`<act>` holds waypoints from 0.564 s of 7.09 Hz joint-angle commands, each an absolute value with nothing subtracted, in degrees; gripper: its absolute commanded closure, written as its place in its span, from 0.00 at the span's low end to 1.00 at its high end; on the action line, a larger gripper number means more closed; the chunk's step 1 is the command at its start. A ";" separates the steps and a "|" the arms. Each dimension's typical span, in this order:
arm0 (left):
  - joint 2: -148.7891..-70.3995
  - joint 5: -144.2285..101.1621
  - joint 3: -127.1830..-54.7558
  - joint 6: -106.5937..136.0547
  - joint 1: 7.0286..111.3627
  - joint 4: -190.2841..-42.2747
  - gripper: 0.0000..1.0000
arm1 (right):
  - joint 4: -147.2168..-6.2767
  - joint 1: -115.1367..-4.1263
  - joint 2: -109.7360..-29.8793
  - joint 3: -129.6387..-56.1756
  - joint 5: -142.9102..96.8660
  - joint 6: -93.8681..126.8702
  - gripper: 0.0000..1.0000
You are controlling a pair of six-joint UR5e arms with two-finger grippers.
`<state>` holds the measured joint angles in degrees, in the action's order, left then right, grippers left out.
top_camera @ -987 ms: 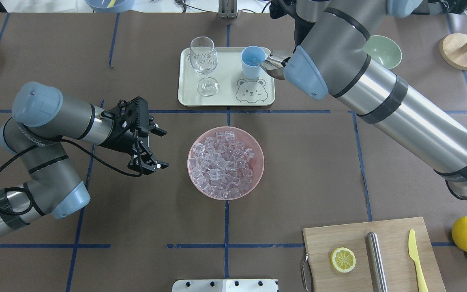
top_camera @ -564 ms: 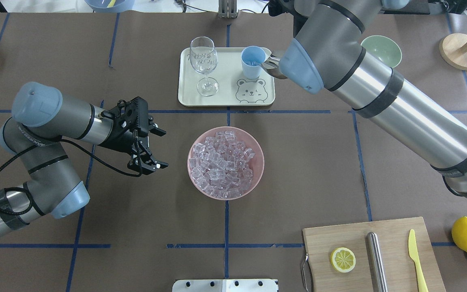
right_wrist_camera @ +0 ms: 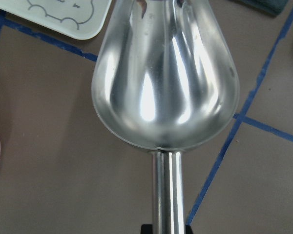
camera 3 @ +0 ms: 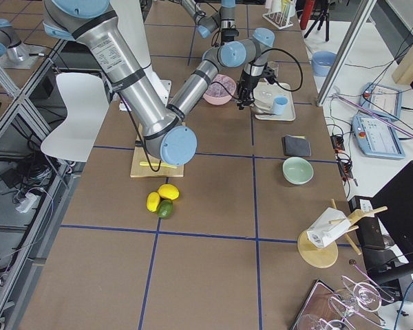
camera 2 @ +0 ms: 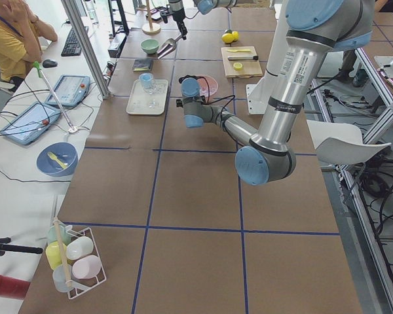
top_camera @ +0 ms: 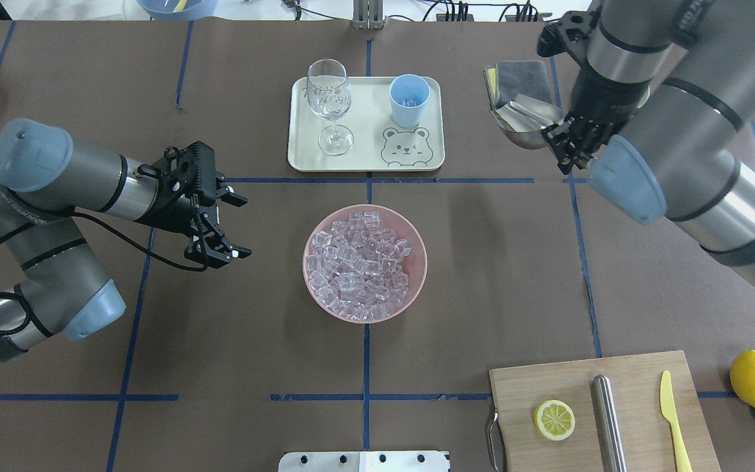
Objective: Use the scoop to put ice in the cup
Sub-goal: 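Move the empty scoop back toward the table while the left arm withdraws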
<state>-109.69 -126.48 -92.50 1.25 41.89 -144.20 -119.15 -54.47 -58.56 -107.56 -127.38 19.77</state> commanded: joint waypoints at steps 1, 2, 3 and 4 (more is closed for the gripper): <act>-106.37 -127.79 -92.46 0.79 46.12 -144.23 0.00 | -113.40 -55.02 -71.14 -115.36 -126.04 28.94 1.00; -104.35 -127.79 -92.03 0.09 47.62 -144.23 0.00 | -110.94 -55.02 -75.02 -117.84 -122.64 34.31 1.00; -102.85 -127.79 -91.85 -5.65 50.94 -144.14 0.00 | -107.44 -55.02 -81.41 -119.34 -122.09 35.76 1.00; -101.27 -128.40 -91.41 -13.02 53.67 -143.71 0.00 | -96.61 -55.02 -89.83 -118.92 -121.99 36.21 1.00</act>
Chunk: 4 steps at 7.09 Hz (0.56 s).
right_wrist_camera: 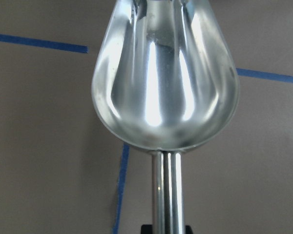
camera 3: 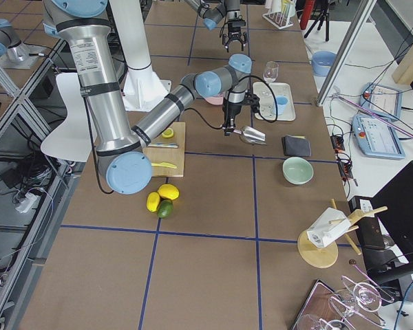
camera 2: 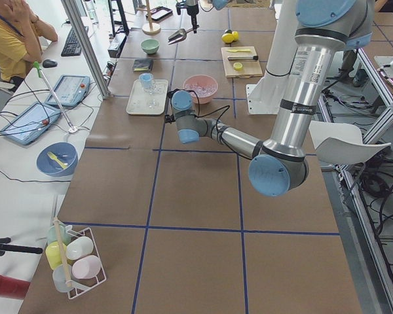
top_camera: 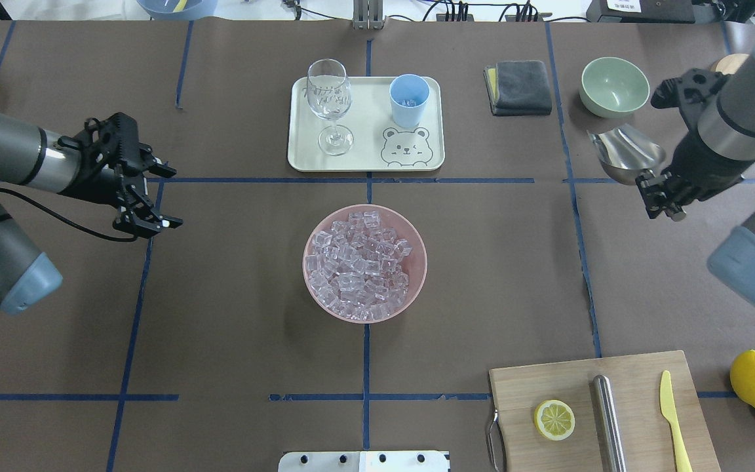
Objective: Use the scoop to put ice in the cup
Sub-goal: 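Move the empty scoop back toward the table while the left arm withdraws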
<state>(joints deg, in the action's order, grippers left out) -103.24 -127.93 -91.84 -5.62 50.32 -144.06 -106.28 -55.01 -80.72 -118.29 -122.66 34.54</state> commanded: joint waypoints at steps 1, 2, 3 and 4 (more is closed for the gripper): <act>-101.25 -131.54 -90.97 -13.97 56.75 -138.65 0.00 | -87.80 -54.85 -93.83 -118.22 -121.99 41.34 1.00; -101.95 -136.10 -91.05 -13.97 60.26 -128.16 0.00 | -84.50 -54.67 -95.69 -118.30 -121.99 45.05 1.00; -102.74 -136.23 -91.14 -13.89 61.51 -120.92 0.00 | -79.33 -54.23 -98.76 -118.04 -121.91 45.26 1.00; -102.74 -135.01 -90.53 -13.89 63.44 -118.50 0.00 | -76.84 -53.01 -100.09 -117.52 -121.82 45.87 1.00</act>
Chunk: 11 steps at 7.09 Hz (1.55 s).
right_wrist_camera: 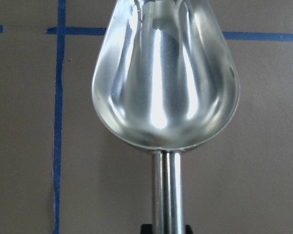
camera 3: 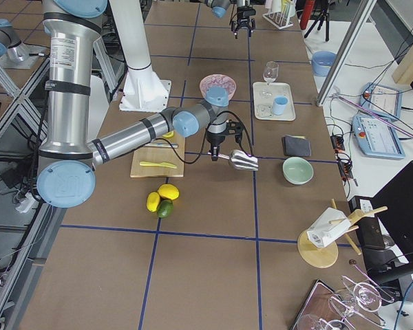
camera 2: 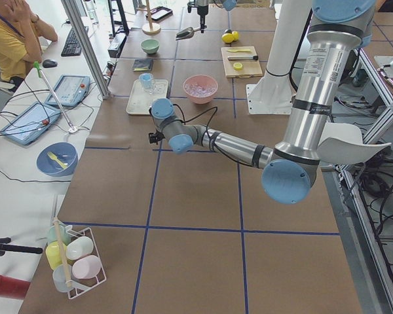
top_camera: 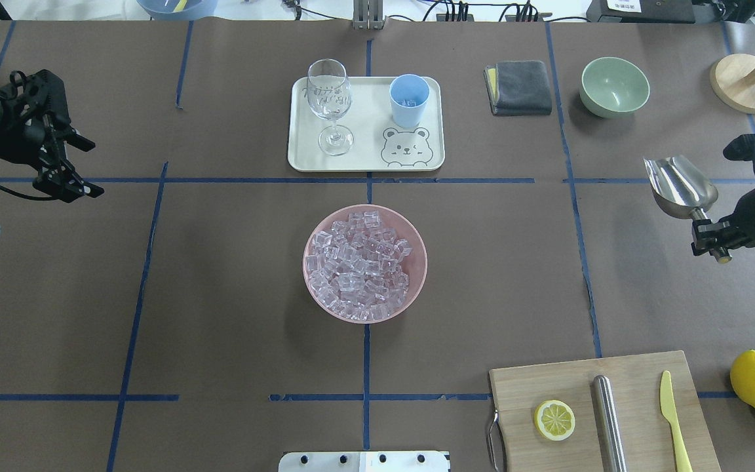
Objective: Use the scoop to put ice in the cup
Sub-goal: 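Lower the scoop onto the table and open the right gripper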
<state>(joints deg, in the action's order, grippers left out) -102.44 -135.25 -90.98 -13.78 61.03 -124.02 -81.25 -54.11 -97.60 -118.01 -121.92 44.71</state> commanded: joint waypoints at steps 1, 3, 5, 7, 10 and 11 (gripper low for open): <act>-102.57 -132.65 -90.61 -13.89 63.72 -115.95 0.00 | -74.73 -48.47 -100.02 -117.51 -118.77 51.71 1.00; -105.80 -127.90 -91.05 -13.97 63.81 -103.43 0.00 | -72.16 -42.28 -100.11 -117.60 -112.94 55.28 1.00; -105.39 -125.33 -92.63 -13.97 65.64 -96.88 0.00 | -67.44 -39.03 -100.11 -116.46 -110.92 56.78 1.00; -104.25 -125.33 -92.72 -13.98 66.36 -96.68 0.00 | -66.89 -36.22 -100.11 -115.23 -108.21 56.86 1.00; -104.76 -125.24 -93.07 -13.97 66.27 -96.68 0.00 | -66.80 -35.86 -100.20 -114.17 -108.02 60.10 1.00; -104.85 -125.24 -93.34 -13.97 66.27 -96.68 0.00 | -66.80 -35.86 -100.20 -114.08 -108.02 60.73 0.95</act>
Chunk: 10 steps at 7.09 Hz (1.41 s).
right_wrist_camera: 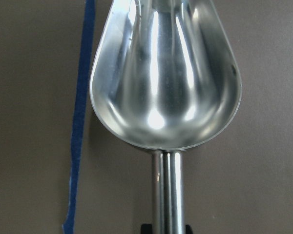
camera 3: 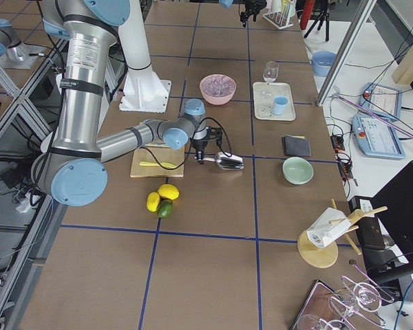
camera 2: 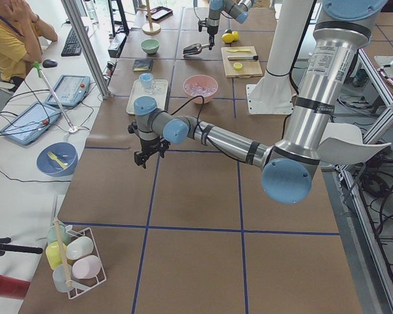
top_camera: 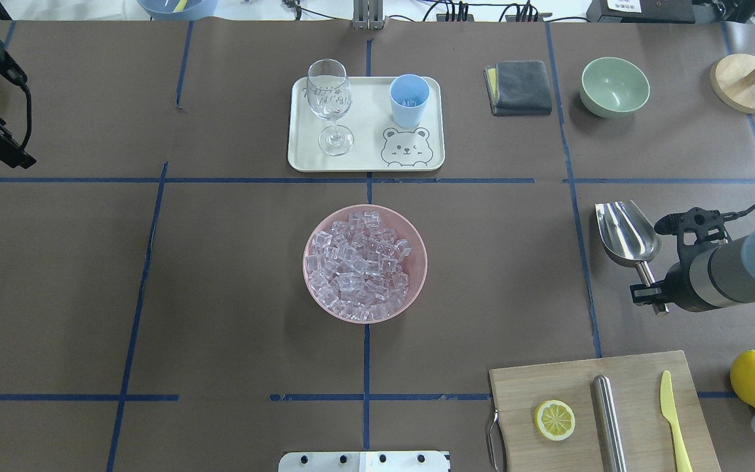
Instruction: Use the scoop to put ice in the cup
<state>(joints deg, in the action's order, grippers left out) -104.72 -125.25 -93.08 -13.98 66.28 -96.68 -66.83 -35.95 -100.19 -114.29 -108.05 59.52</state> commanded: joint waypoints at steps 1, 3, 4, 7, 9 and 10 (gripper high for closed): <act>-104.85 -125.24 -93.77 -13.97 66.36 -96.59 0.00 | -66.01 -35.69 -100.20 -113.82 -107.67 62.47 0.91; -104.77 -125.24 -94.30 -13.97 66.44 -96.59 0.00 | -61.10 -34.81 -100.20 -111.11 -106.26 65.38 0.32; -104.94 -125.24 -95.26 -13.97 66.45 -93.89 0.00 | -61.00 -34.28 -100.20 -111.01 -105.91 65.39 0.21; -104.78 -125.33 -98.78 -14.06 68.62 -86.75 0.00 | -61.00 -34.98 -100.46 -112.67 -105.91 65.22 0.00; -100.57 -125.94 -102.45 -14.50 77.65 -83.61 0.00 | -62.04 -45.47 -100.38 -114.00 -114.54 62.60 0.00; -98.37 -125.86 -102.74 -14.50 82.22 -82.28 0.00 | -63.01 -54.31 -100.46 -112.51 -122.09 52.05 0.00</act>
